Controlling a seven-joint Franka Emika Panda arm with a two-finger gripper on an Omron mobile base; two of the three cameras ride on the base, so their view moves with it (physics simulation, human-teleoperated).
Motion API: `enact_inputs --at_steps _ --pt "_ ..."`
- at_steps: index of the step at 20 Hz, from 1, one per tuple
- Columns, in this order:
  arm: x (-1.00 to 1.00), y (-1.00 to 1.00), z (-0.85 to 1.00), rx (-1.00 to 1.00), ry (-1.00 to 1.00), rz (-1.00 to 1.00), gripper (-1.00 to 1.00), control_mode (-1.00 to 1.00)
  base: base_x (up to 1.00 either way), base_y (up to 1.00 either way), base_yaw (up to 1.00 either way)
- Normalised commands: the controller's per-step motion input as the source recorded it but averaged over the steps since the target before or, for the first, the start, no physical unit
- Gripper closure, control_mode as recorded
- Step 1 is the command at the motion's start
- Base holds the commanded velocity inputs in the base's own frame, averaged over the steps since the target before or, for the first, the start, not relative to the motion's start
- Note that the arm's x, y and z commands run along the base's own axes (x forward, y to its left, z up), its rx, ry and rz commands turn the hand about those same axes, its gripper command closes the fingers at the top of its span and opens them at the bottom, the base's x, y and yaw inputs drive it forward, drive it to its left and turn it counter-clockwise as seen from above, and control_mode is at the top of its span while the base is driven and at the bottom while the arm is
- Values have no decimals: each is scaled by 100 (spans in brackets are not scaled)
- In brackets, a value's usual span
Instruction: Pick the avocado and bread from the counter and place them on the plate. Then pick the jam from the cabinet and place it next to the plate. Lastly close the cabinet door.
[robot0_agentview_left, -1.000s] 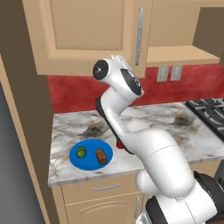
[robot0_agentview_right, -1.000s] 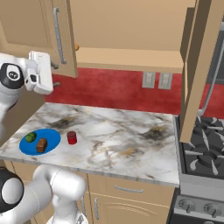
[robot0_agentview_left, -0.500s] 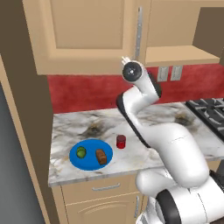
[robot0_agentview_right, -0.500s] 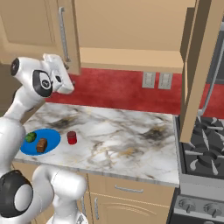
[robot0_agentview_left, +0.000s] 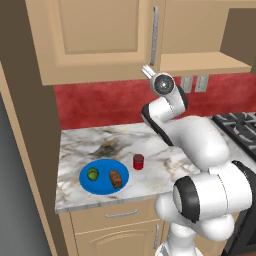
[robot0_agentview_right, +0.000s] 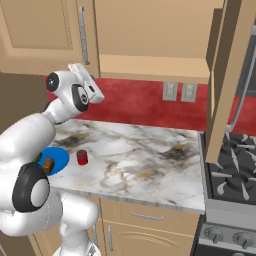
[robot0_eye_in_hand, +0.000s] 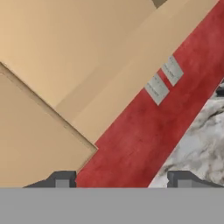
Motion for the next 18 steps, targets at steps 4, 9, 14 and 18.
enact_inputs --at_steps 4,9,14,18 --pt "88 0 -18 0 4 0 -100 -100 0 0 0" --pt "-18 0 22 2 9 -4 -100 -100 0 0 0" --pt "-100 0 52 7 13 -8 -100 -100 0 0 0" --pt "-100 -9 22 4 27 -9 -100 -100 0 0 0"
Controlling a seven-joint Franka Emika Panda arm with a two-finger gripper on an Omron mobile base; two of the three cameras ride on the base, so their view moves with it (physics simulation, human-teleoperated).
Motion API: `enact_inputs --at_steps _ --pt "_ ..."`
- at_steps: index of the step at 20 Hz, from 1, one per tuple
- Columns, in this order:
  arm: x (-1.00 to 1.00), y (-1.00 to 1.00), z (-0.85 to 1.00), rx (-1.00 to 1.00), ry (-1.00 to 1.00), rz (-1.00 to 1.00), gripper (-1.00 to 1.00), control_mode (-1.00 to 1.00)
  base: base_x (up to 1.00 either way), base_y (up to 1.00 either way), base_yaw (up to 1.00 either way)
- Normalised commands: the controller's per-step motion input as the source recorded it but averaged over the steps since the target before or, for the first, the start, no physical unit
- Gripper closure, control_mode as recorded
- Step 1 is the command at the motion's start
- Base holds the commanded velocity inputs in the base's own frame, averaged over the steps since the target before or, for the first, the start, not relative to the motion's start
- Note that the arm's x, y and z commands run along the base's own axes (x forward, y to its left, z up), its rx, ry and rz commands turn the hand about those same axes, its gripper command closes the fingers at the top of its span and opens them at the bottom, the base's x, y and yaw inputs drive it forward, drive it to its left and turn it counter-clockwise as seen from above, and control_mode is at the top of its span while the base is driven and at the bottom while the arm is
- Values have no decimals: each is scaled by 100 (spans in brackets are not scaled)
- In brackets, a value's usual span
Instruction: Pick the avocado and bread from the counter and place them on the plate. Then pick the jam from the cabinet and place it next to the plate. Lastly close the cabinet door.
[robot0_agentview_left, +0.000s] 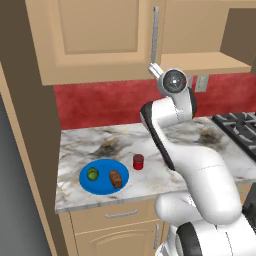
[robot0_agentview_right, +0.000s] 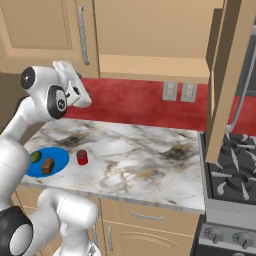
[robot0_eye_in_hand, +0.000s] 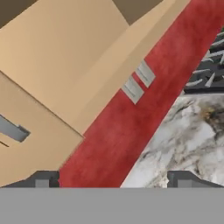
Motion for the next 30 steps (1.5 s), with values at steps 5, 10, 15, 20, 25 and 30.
enact_inputs --at_steps 5,10,15,20,25,30 --pt "-100 -29 -5 0 33 -4 -100 -100 0 0 0" --pt "-100 -63 -56 0 31 0 -100 -100 0 0 0" --pt "-28 -22 -32 -3 11 17 -100 -100 0 0 0" --pt "0 0 0 0 0 2 -100 -100 0 0 0" --pt "-6 0 0 -2 0 4 -100 -100 0 0 0" --pt "-37 -6 0 -13 -7 18 -100 -100 0 0 0"
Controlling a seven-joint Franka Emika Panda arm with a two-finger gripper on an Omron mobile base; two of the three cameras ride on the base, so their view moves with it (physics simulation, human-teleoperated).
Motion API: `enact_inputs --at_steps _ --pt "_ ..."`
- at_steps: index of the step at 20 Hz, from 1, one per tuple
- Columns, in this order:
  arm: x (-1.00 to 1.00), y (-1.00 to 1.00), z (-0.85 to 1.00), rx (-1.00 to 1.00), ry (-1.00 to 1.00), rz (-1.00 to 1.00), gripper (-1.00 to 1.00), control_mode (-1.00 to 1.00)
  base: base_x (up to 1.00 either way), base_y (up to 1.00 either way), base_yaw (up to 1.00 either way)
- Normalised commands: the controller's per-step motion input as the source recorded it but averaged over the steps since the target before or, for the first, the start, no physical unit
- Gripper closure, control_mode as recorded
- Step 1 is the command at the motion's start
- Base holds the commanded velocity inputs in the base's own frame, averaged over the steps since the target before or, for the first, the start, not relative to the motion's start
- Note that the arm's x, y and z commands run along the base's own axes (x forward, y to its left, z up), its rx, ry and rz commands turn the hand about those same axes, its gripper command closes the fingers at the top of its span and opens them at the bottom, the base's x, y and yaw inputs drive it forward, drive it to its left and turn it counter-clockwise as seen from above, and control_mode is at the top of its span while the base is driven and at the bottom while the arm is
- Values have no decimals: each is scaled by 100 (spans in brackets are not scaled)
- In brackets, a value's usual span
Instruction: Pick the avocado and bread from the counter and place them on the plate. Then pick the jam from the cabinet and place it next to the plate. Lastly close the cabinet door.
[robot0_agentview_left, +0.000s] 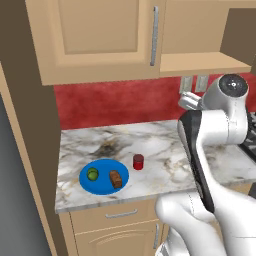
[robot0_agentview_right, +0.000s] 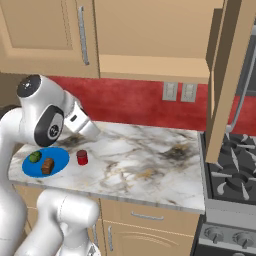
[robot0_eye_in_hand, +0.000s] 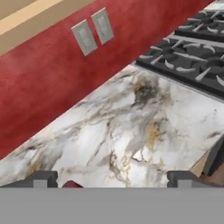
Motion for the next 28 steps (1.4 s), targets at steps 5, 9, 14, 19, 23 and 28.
enact_inputs --at_steps 5,9,14,19,23,28 --pt "-52 -13 0 -15 -10 23 -100 -100 0 0 0" --pt "-60 -16 8 -16 -17 26 -100 -100 0 0 0" --pt "-55 -18 11 -18 -22 26 -100 -100 0 0 0" --pt "-69 -30 27 -14 -26 23 -100 -100 0 0 0" --pt "-69 -33 34 -9 -27 17 -100 -100 0 0 0" --pt "-75 -29 9 -17 -33 15 -100 -100 0 0 0"
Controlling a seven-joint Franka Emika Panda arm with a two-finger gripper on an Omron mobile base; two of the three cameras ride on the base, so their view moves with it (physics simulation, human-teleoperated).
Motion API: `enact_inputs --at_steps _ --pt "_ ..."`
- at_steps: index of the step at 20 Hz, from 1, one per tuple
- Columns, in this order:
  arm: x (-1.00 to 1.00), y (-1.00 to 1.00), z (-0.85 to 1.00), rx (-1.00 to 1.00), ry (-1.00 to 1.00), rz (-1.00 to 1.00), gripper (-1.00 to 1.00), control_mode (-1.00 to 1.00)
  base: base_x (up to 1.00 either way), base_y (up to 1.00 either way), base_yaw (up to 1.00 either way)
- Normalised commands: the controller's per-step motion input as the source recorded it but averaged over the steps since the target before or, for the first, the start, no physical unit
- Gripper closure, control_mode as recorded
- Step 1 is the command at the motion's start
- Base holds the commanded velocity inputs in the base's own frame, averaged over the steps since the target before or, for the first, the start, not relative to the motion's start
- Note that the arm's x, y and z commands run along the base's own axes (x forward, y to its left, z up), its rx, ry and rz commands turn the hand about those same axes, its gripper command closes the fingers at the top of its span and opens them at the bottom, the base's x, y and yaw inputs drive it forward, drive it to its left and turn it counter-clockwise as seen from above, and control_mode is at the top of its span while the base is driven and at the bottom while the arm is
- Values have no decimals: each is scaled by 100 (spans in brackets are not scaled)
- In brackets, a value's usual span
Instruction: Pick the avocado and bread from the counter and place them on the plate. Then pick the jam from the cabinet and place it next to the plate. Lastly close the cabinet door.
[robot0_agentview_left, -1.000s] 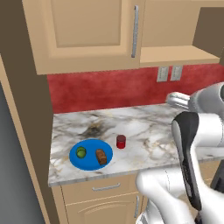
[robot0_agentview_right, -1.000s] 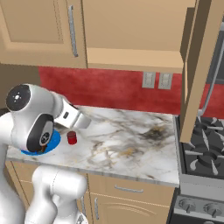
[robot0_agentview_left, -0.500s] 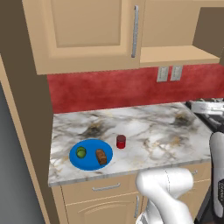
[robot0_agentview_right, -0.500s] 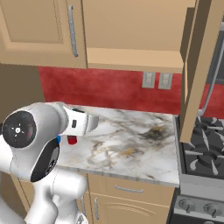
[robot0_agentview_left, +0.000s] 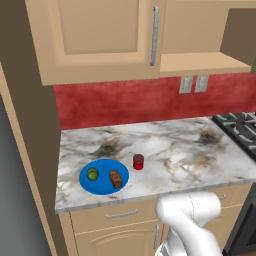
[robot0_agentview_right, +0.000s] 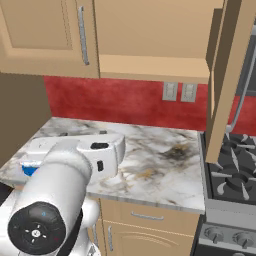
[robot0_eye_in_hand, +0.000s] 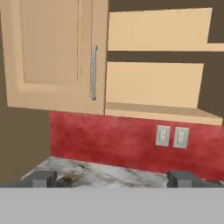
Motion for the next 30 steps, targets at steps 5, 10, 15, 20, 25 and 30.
enact_inputs --at_steps 5,10,15,20,25,30 --pt "-56 -26 9 -10 -28 13 -100 -100 0 0 0" --pt "-18 -5 2 -1 -10 3 -100 -100 0 0 0" --pt "-18 -2 0 0 -12 0 -100 -100 0 0 0" --pt "-28 -12 3 0 -17 0 -100 -100 0 0 0" --pt "-20 -21 2 0 -17 0 -100 -100 0 0 0" --pt "-6 -24 2 0 -14 0 -100 -100 0 0 0"
